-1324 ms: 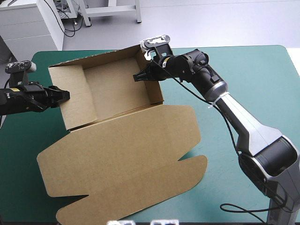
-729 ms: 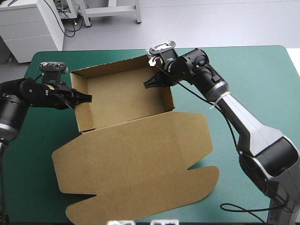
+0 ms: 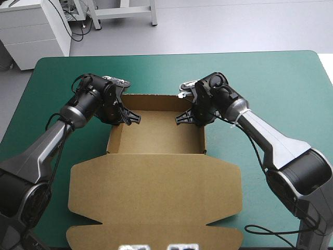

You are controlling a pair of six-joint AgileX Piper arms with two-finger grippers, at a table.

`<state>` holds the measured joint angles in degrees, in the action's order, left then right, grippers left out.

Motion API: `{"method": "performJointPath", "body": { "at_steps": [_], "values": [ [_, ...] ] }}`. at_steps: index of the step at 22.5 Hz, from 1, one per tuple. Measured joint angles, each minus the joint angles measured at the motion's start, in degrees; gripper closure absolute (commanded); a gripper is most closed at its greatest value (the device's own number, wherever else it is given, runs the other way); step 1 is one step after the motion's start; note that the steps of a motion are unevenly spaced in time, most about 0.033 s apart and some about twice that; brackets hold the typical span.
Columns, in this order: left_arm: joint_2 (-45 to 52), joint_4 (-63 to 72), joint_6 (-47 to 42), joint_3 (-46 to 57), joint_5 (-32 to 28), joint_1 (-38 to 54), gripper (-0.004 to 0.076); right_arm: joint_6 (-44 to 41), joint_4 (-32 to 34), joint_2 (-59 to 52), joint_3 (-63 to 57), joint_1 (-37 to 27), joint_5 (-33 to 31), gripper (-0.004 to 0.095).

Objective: Fold the box

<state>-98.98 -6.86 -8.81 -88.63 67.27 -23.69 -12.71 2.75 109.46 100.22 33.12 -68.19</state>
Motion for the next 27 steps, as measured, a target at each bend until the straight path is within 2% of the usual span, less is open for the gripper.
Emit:
{"method": "performJointPath", "body": {
  "at_steps": [7,16,18,19,20,22,23,27],
  "values": [
    [-2.6,-0.2,-0.1,-0.3,0.4,0.0,0.0731,1.3,-7.5,2.2,-1.0,-4.2,0.6,0.0912],
    [-4.1,-0.5,0.0,-0.8,-1.6,0.0,0.0730,1.9,-8.2,2.5,-1.0,-5.2,1.8,0.0908],
    [-5.3,-0.8,-0.1,-1.1,-1.6,0.0,0.0726,1.4,-8.0,2.5,-1.0,-5.2,1.9,0.0850],
    [-5.8,-0.8,-0.1,-1.4,-1.5,0.0,0.0713,1.0,-7.9,2.5,-1.0,-5.2,1.9,0.0766],
    [-6.5,-0.9,-0.1,-1.8,-1.2,0.1,0.0691,0.8,-7.6,2.6,-0.9,-5.2,1.9,0.0655],
    [-7.1,-0.7,-0.2,-2.2,-1.0,0.6,0.0630,1.1,-7.6,2.7,-0.8,-5.0,2.1,0.0550],
    [-7.3,-0.3,0.1,-2.4,-0.9,1.1,0.0601,1.4,-7.9,2.7,-0.8,-4.8,2.3,0.0534],
    [-9.3,3.4,1.6,-1.6,1.0,3.7,0.0339,1.7,-7.3,2.9,-0.6,-4.5,5.0,0.0528]
  ]
}}
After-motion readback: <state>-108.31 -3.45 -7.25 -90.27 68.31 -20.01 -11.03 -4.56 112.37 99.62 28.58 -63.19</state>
